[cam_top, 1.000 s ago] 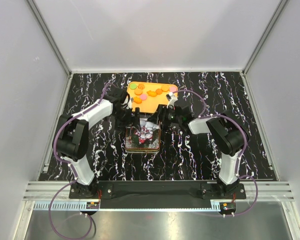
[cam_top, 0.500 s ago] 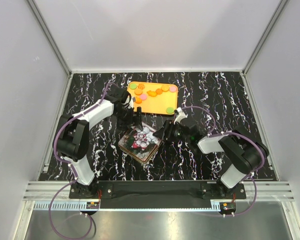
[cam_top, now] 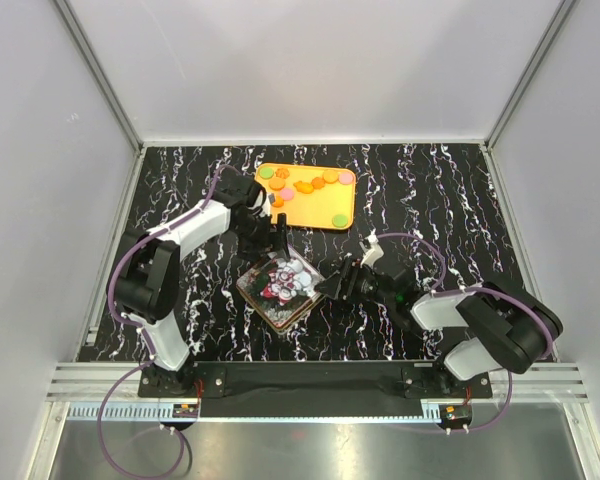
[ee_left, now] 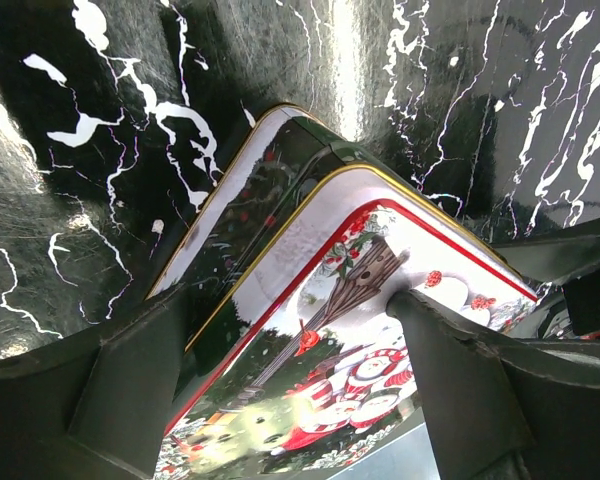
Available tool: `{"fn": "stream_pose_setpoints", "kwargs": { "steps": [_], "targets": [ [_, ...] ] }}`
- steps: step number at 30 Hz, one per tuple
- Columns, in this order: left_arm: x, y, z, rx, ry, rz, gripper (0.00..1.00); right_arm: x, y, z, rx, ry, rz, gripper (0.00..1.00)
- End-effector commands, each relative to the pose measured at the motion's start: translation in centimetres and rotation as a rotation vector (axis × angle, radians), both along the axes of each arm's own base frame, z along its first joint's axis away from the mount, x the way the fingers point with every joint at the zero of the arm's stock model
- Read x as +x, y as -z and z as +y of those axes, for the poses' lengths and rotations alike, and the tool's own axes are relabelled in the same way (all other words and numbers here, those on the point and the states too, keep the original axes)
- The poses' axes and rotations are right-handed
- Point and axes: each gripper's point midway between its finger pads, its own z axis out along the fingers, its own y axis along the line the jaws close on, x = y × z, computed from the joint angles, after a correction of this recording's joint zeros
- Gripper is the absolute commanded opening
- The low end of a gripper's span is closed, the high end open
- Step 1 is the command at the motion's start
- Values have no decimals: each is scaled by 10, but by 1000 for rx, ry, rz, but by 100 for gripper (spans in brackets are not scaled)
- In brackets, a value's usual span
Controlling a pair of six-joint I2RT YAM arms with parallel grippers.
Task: Pack the cookies
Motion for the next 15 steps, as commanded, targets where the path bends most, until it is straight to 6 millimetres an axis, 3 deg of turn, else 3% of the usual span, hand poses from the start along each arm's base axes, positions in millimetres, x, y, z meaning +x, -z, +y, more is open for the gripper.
{"fn": "stream_pose_setpoints", "kwargs": {
  "steps": [1, 8, 15],
  "targets": [
    [12, 15, 3, 45, -22, -39, 88, -13, 19, -3, -47, -25, 58, 69],
    [9, 17, -4, 58, 20, -38, 88, -7, 41, 3, -79, -36, 84, 56],
    [10, 14, -5, 72, 51, -36, 89, 3, 33, 6, -134, -61, 34, 59]
  ]
}}
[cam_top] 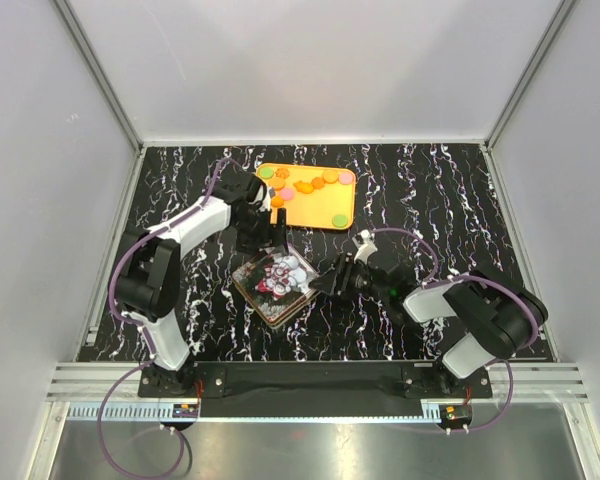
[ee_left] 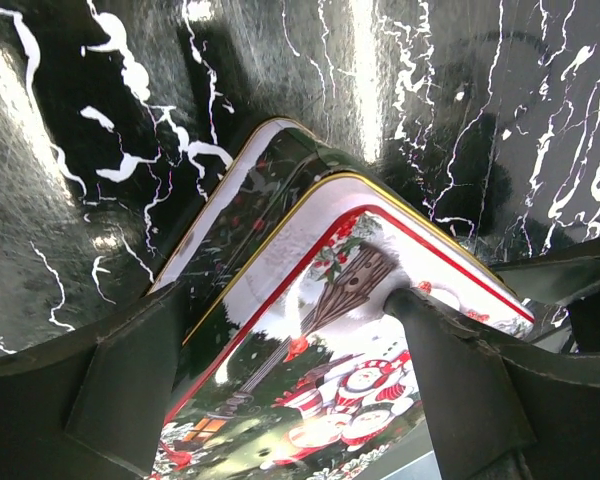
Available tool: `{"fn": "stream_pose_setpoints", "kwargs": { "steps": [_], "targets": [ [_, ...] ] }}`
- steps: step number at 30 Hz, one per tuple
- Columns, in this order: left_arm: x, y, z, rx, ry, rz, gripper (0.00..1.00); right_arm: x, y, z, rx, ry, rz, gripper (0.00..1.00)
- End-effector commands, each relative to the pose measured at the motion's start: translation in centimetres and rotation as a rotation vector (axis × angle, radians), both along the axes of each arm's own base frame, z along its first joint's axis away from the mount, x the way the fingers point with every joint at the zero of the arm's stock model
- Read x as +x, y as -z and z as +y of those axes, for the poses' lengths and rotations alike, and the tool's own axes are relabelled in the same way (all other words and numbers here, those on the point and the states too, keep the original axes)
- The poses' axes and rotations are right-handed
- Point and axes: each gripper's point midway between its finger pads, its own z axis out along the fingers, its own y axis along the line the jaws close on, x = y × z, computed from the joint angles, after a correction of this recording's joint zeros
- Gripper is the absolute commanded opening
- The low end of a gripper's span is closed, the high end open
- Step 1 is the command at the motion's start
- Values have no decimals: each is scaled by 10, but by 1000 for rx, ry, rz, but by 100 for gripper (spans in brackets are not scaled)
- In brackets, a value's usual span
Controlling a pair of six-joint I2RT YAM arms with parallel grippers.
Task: Pack the cookies
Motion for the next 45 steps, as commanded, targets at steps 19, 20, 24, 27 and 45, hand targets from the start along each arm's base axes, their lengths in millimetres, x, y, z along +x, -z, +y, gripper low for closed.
{"fn": "stream_pose_setpoints", "kwargs": {
  "steps": [19, 20, 24, 27, 45],
  "targets": [
    [-19, 40, -31, 111, 127, 60, 92, -21, 28, 15, -153, -146, 63, 20],
    [-19, 41, -32, 117, 133, 58, 92, -27, 28, 17, -170, -163, 66, 20],
    [-25, 40, -40, 115, 168, 51, 93, -35, 15, 28, -164, -181, 58, 23],
    [-26, 36, -42, 110, 184, 39, 94, -39, 8, 26, -151, -165, 77, 36],
    [50, -83, -8, 121, 5, -229, 96, -17, -4, 8, -323, -92, 32, 77]
  ]
}}
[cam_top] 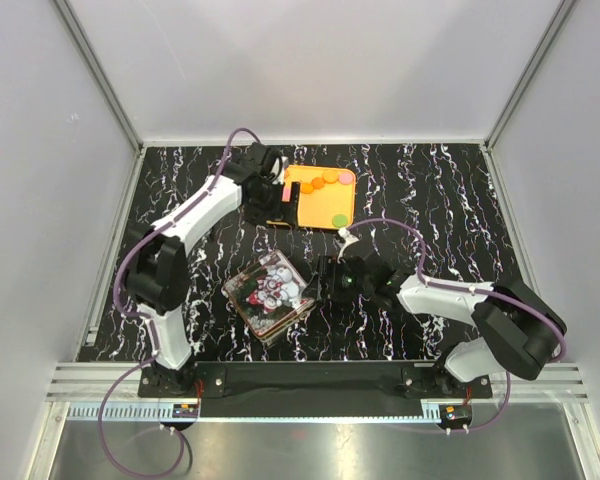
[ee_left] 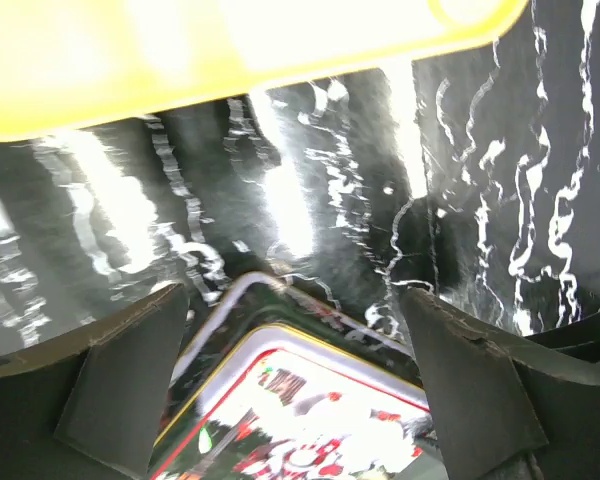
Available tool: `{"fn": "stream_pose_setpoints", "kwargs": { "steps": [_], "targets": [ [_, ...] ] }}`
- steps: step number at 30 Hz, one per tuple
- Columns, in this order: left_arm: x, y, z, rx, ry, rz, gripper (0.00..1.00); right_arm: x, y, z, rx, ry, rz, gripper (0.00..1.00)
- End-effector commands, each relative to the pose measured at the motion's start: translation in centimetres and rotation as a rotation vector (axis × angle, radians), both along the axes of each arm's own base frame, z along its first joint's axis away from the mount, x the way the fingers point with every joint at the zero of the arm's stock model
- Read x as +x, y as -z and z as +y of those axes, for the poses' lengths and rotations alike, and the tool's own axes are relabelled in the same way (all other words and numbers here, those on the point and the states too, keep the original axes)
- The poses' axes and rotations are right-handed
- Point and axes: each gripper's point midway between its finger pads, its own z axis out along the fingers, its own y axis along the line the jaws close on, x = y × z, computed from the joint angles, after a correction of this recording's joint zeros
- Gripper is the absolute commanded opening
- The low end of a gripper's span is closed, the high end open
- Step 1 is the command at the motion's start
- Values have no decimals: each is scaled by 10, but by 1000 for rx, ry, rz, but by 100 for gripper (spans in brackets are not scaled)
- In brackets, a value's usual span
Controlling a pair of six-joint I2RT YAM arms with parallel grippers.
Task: Pack the cookies
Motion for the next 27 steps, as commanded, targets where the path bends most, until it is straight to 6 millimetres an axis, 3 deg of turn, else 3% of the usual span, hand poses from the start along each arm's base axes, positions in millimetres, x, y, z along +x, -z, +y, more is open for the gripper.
{"fn": "stream_pose_setpoints", "kwargs": {
  "steps": [1, 5, 11, 15, 19, 25, 27],
  "targets": [
    [-5, -32, 30, 78, -86, -71, 96, 6, 9, 1, -26, -32, -48, 78],
    [-40, -34, 59, 74, -194, -120, 98, 8, 11, 3, -7, -53, -82, 78],
    [-90, -21, 74, -19, -296, -100, 98, 10, 18, 0, -13, -45, -68, 77],
    [-108, -25, 85, -42, -356, -114, 99, 10, 15, -4, -7, -36, -72, 77],
    [-132, -16, 92, -120, -468, -92, 99, 13, 3, -6, -6, -40, -98, 79],
    [-150, -10, 98, -208, -587, -77, 99, 28, -27, -2, 10, -68, -192, 89],
    [-151, -7, 96, -230, -603, -70, 99, 32, -28, 2, 13, -83, -198, 90]
  ]
}}
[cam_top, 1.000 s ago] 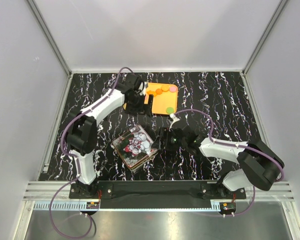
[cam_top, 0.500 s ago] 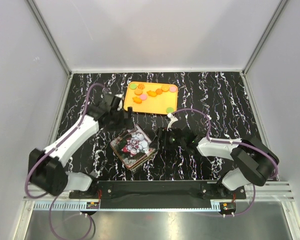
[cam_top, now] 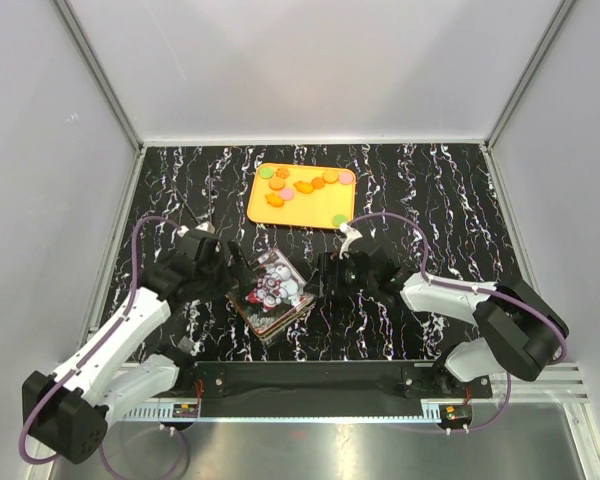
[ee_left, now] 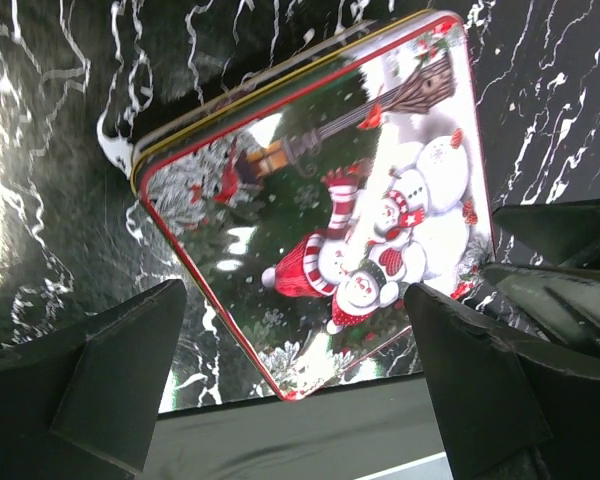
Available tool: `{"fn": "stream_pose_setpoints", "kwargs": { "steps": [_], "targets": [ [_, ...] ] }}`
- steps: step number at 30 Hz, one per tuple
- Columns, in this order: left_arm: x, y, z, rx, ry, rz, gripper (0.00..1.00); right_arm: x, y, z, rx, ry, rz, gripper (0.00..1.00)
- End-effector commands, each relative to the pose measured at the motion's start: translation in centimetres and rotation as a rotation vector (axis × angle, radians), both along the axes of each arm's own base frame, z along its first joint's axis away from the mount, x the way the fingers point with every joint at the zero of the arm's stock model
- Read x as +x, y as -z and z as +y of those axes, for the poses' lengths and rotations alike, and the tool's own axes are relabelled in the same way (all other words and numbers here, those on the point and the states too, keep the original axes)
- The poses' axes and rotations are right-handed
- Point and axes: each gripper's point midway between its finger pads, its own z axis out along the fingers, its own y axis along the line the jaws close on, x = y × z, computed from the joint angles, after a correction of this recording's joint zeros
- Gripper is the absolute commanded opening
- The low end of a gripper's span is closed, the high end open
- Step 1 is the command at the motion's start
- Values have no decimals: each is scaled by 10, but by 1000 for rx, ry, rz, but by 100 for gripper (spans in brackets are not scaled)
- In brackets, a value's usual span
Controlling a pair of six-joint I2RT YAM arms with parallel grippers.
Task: Pack the cookies
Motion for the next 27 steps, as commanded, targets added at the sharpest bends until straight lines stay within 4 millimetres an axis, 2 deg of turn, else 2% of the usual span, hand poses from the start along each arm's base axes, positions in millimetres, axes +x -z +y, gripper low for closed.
{"fn": "stream_pose_setpoints", "kwargs": {
  "steps": [1, 5, 9, 11, 13, 16, 17, 18, 21, 27],
  "targets": [
    [10, -1, -5, -73, -88, -33, 99, 25, -30, 13, 39, -26, -111, 90],
    [10, 13, -12, -95, -79, -16, 99, 30, -24, 26, 54, -55, -92, 89],
    [8, 28, -12, -71, -86, 12, 99, 31, -8, 27, 45, -51, -65, 89],
    [9, 36, -14, -79, -88, 17, 99, 32, -7, 30, 58, -55, -72, 89],
    [13, 38, -23, -104, -64, 23, 99, 31, -4, 33, 77, -64, -59, 86],
    [17, 37, -33, -105, -38, 20, 99, 28, 0, 34, 90, -64, -38, 80],
    [18, 36, -36, -105, -32, 19, 99, 26, 1, 35, 95, -68, -32, 76],
    [21, 34, -39, -107, -23, 15, 99, 26, 1, 35, 101, -62, -29, 67],
    [28, 26, -43, -100, 0, 2, 99, 21, 3, 33, 114, -51, -12, 56],
    [35, 11, -47, -59, 57, -7, 99, 19, 8, 32, 119, -39, 14, 49]
  ]
}}
